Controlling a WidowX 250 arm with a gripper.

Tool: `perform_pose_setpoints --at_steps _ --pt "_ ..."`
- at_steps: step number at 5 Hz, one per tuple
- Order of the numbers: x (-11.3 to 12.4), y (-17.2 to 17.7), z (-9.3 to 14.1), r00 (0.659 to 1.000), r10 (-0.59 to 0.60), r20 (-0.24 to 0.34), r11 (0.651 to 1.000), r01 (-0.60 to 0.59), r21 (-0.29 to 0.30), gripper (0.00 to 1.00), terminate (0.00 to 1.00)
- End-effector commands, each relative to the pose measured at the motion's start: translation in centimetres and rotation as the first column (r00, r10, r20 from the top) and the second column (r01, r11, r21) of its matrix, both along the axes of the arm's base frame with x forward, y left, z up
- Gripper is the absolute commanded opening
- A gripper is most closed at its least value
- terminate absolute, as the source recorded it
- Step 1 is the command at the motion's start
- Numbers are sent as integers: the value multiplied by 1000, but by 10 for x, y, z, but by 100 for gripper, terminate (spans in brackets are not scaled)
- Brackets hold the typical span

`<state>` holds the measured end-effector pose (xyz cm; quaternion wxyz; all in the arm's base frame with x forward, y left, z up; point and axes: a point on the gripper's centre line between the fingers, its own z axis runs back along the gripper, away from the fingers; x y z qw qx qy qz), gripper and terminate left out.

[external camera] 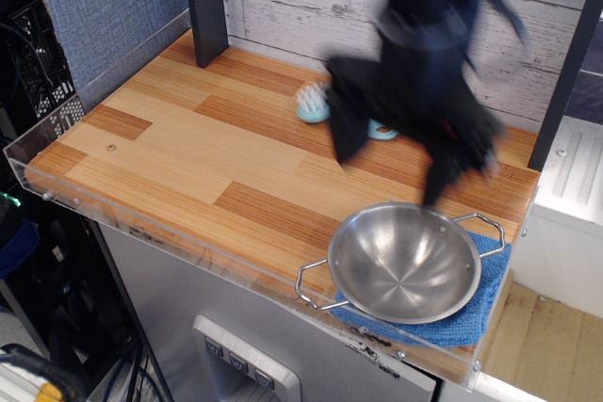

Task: Place the colander on top of the blue towel

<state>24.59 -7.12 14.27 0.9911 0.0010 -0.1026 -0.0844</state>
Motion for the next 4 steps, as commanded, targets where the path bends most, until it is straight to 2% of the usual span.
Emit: perform_pose_setpoints --at_steps 1,2,3,4 --pt "-14 89 29 972 228 48 972 -231 54 100 0" --pt "3 103 11 977 215 -8 972 -213 99 100 0" --pt "11 107 3 988 142 -56 984 -135 114 100 0" --pt "11 107 3 988 142 -56 984 -135 114 100 100"
